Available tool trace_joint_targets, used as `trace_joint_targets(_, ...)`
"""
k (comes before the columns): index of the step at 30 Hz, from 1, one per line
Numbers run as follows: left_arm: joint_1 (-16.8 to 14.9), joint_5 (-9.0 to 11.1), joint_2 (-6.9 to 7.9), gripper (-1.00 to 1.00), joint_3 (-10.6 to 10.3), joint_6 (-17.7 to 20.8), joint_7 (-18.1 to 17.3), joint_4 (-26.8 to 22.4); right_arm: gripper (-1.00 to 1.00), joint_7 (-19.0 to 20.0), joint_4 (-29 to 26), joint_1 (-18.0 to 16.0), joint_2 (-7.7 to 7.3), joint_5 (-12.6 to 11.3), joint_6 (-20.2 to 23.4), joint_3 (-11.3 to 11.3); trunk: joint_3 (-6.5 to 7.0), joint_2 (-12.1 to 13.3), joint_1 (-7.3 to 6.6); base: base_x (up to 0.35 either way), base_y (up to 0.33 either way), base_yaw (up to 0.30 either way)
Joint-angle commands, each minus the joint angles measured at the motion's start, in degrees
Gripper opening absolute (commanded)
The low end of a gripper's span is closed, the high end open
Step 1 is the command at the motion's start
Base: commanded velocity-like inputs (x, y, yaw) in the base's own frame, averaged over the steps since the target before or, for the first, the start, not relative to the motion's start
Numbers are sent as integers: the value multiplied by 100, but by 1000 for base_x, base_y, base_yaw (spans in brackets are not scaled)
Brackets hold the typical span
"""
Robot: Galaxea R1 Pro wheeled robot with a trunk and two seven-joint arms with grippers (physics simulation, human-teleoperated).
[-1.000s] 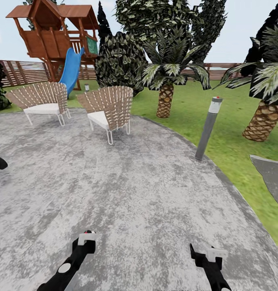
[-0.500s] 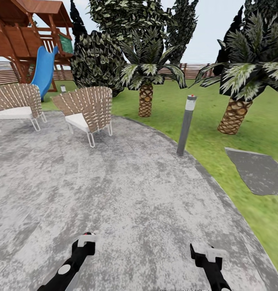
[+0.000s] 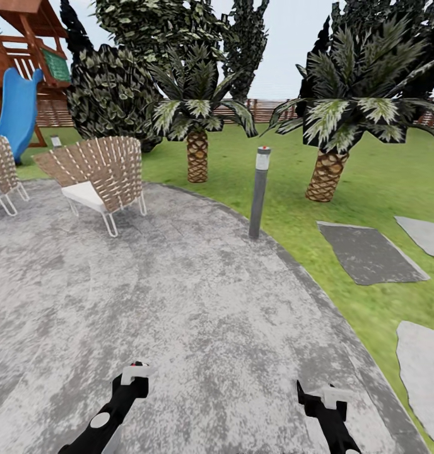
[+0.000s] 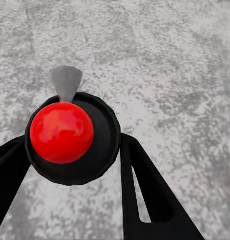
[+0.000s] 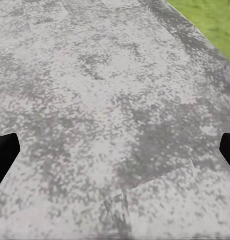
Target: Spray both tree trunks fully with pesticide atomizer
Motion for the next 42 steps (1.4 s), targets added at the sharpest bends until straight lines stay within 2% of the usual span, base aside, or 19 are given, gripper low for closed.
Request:
trace_joint_targets(1, 0, 0, 1, -100, 0, 3, 2, -3, 100, -1, 0, 0, 0, 0, 0, 0, 0, 0, 0, 0, 0, -300)
trace_joint_targets(33, 3, -44, -7, -100, -18, 17, 21, -94, 100, -3, 1, 0, -7, -2, 0, -3, 0, 0, 0, 0, 0, -300)
trace_joint_targets(42, 1, -19, 1, -100, -9, 17, 21, -90, 100, -2, 0, 0, -8, -2, 0, -5, 0, 0, 0, 139, -181, -300)
